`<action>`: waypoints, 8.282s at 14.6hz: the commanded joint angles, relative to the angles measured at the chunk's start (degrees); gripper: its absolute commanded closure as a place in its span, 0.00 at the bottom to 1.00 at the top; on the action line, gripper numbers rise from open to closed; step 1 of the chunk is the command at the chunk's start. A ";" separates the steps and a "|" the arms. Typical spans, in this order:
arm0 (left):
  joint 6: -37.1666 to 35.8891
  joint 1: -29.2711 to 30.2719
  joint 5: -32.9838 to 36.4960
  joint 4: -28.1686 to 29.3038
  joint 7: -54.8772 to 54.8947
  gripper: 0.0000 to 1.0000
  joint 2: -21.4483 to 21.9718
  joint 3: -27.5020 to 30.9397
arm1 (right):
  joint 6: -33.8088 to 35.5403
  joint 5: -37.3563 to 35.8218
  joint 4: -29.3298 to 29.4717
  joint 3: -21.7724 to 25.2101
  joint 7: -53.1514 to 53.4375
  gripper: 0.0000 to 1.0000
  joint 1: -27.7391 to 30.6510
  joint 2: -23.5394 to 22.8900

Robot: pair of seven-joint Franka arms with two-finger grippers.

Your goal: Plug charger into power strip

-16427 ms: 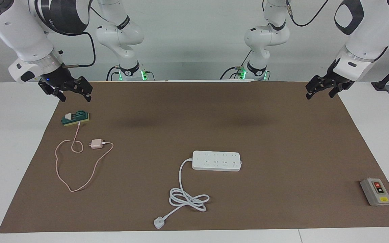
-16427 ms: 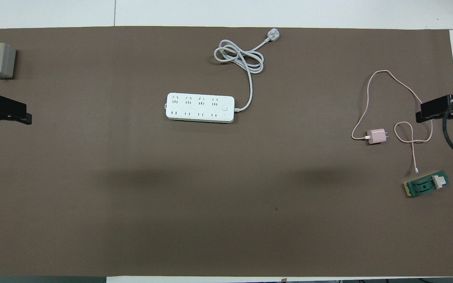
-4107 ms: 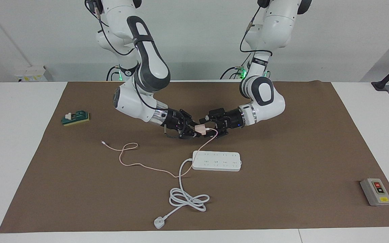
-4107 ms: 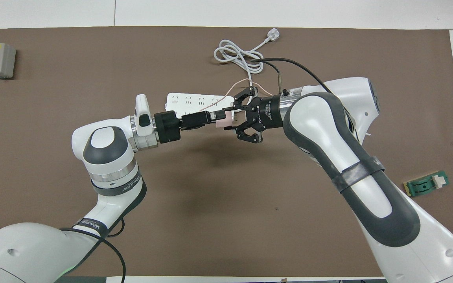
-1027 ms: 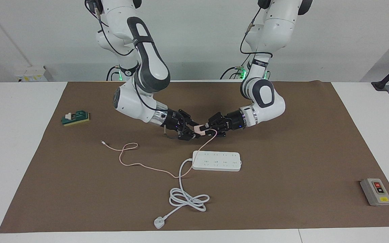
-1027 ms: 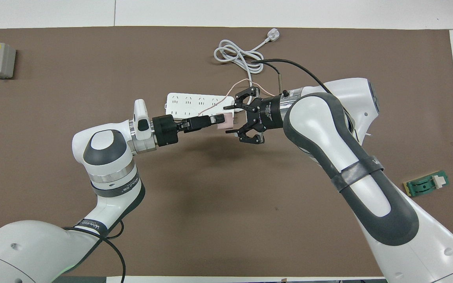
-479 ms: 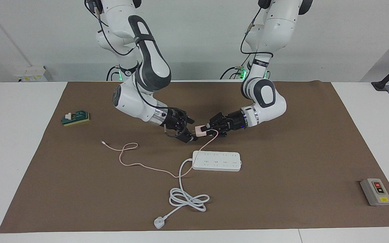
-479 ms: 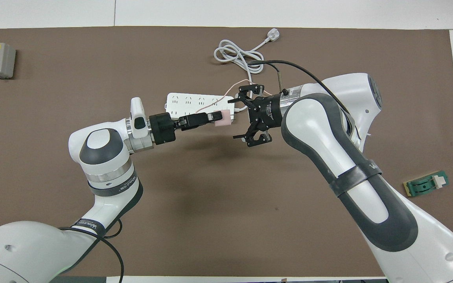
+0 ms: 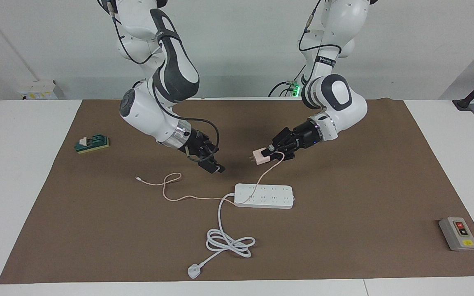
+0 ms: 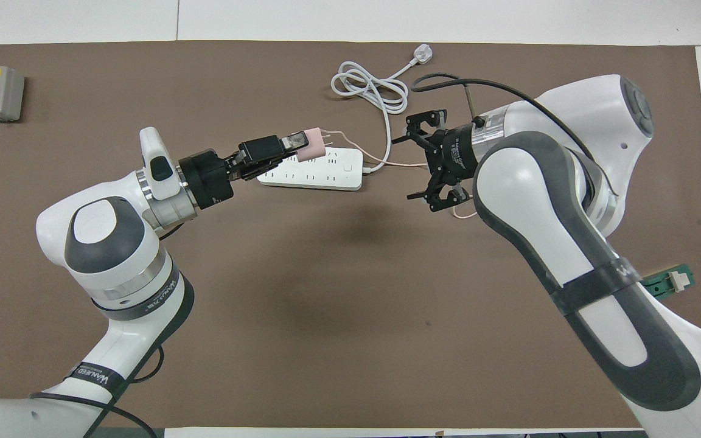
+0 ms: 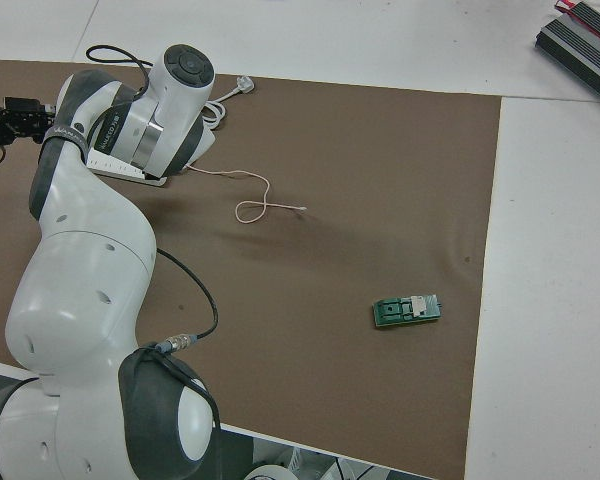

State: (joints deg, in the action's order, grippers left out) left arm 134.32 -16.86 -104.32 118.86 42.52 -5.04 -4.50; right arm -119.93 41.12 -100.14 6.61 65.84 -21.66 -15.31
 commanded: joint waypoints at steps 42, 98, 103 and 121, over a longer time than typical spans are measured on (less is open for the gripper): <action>-35.18 14.75 100.72 -32.55 -117.37 1.00 -6.47 2.47 | 27.38 -41.12 -1.20 1.04 -60.82 0.00 15.16 18.91; -50.73 -6.71 105.81 -16.79 -127.51 1.00 6.12 2.12 | 28.52 -39.54 4.77 4.81 -67.86 0.00 15.95 15.58; -43.90 -4.68 106.96 -28.93 -130.48 1.00 -7.86 2.39 | 28.35 -39.54 4.77 4.90 -67.33 0.00 16.04 15.58; -31.31 -7.40 111.97 -46.79 -149.13 1.00 -31.26 2.47 | 28.70 -39.63 4.77 4.81 -67.51 0.00 15.86 15.58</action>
State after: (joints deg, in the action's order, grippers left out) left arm 103.90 -23.23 6.39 73.76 -104.73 -35.03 -2.34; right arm -91.90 0.76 -94.69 11.58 -1.13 -6.18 -0.41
